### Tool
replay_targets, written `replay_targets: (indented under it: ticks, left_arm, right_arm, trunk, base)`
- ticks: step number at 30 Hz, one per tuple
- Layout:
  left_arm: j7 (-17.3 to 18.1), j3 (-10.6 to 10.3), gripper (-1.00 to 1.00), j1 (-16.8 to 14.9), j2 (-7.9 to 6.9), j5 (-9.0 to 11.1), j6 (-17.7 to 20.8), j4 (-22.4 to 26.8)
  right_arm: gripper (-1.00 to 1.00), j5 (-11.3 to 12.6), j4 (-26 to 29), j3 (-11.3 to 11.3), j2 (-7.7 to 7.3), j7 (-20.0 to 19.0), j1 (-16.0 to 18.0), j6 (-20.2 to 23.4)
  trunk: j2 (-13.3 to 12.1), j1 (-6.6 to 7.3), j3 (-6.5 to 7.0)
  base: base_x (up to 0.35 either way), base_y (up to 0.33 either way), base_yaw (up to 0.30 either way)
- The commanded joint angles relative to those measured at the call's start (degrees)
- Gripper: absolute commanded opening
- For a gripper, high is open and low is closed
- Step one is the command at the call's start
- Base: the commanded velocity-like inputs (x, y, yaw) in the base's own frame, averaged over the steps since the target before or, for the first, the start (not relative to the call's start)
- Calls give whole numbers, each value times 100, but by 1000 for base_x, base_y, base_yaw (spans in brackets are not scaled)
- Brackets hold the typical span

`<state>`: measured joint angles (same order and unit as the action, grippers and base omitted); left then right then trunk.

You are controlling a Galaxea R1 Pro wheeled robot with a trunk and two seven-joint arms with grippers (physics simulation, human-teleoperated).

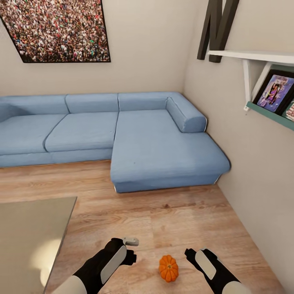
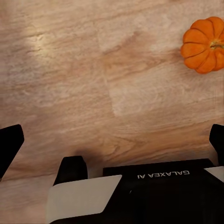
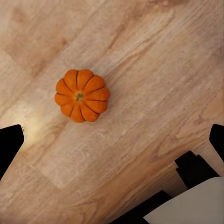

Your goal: Place each of the two pumpkins and all three candles from the living room inside a cabinet in the living room (use any cabinet), then make sure every cabinet is closed, and position the cauldron so it is next to a table in the living room.

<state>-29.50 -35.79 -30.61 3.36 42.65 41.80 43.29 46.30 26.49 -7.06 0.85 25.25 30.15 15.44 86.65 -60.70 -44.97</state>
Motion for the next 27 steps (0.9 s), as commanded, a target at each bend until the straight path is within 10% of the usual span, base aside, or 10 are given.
replay_targets:
  ticks: [1,27]
  left_arm:
    - [-56,-19,100,-6,-2,59,4,4]
    - [-56,-16,100,-6,-2,59,-14,4]
  right_arm:
    - [100,36,14,-34,-6,41,0,21]
    - [100,31,32,-38,-31,12,0,41]
  trunk:
    - [2,0,-5]
    - [2,0,-5]
  base:
    - [0,0,287]
    - [91,-6,41]
